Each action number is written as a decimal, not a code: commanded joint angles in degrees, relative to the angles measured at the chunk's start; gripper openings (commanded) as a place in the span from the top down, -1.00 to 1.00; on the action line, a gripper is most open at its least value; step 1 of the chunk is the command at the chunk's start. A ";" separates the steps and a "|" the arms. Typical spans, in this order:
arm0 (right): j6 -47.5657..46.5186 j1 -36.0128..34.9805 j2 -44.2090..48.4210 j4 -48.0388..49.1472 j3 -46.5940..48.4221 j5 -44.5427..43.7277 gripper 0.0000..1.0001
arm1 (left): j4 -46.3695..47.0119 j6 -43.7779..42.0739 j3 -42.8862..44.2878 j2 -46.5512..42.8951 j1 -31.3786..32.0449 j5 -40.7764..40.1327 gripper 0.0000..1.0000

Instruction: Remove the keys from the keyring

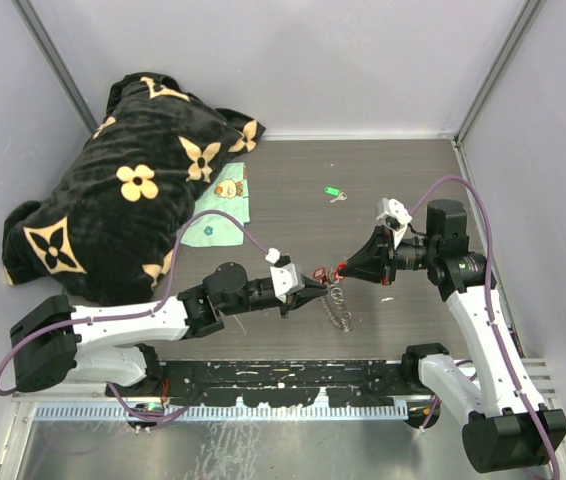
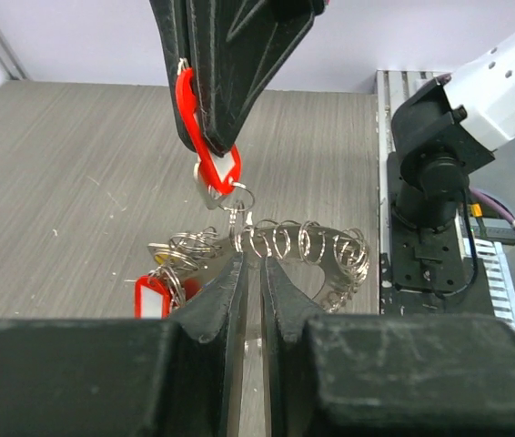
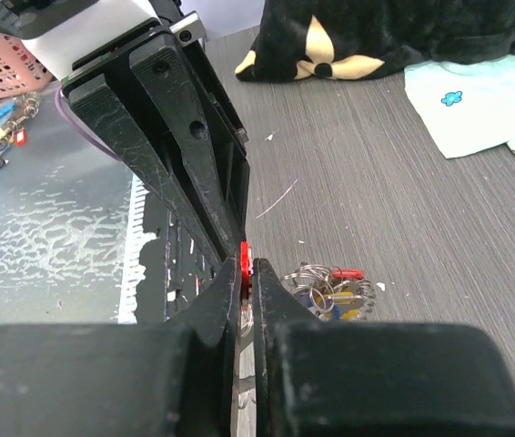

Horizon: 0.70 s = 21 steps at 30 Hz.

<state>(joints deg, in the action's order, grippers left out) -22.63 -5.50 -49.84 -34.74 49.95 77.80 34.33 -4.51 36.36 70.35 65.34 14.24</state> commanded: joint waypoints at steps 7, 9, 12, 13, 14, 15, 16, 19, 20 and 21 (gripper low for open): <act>-0.75 0.22 1.07 1.17 2.98 2.37 0.99 | 6.52 -4.36 -1.38 -2.60 1.02 -7.82 0.74; -0.75 0.24 1.01 1.10 3.01 2.37 0.99 | 6.65 -4.28 -1.63 -2.60 1.16 -8.44 0.72; -0.75 0.23 0.98 1.15 2.96 2.40 0.99 | 7.39 -4.29 -1.73 -1.91 1.82 -9.63 0.70; -0.75 0.22 0.98 1.16 2.96 2.42 0.99 | 8.19 -4.13 -1.81 -1.55 2.14 -9.84 0.69; -0.75 0.22 0.98 1.17 2.96 2.43 0.99 | 9.00 -3.98 -1.88 -1.22 2.42 -10.04 0.68; -0.75 0.27 0.99 1.17 2.96 2.40 0.99 | 9.72 -3.93 -1.92 -0.80 2.69 -10.19 0.68; -0.76 0.23 0.98 1.17 3.00 2.44 0.99 | 10.22 -3.91 -1.91 -0.39 3.00 -10.38 0.68; -0.77 0.28 1.07 1.16 3.04 2.39 0.98 | 11.49 -4.07 -1.91 0.86 4.21 -11.63 0.65; -0.75 0.24 1.08 1.14 3.04 2.42 0.99 | 11.86 -4.10 -1.83 1.19 4.45 -11.95 0.65; -0.75 0.24 1.12 1.14 3.04 2.46 0.99 | 12.06 -4.17 -1.82 1.46 4.70 -12.33 0.65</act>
<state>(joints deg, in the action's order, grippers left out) -22.65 -5.50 -49.84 -34.89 50.04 77.84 40.18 -7.51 34.39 70.74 68.79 4.60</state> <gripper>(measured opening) 0.089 0.173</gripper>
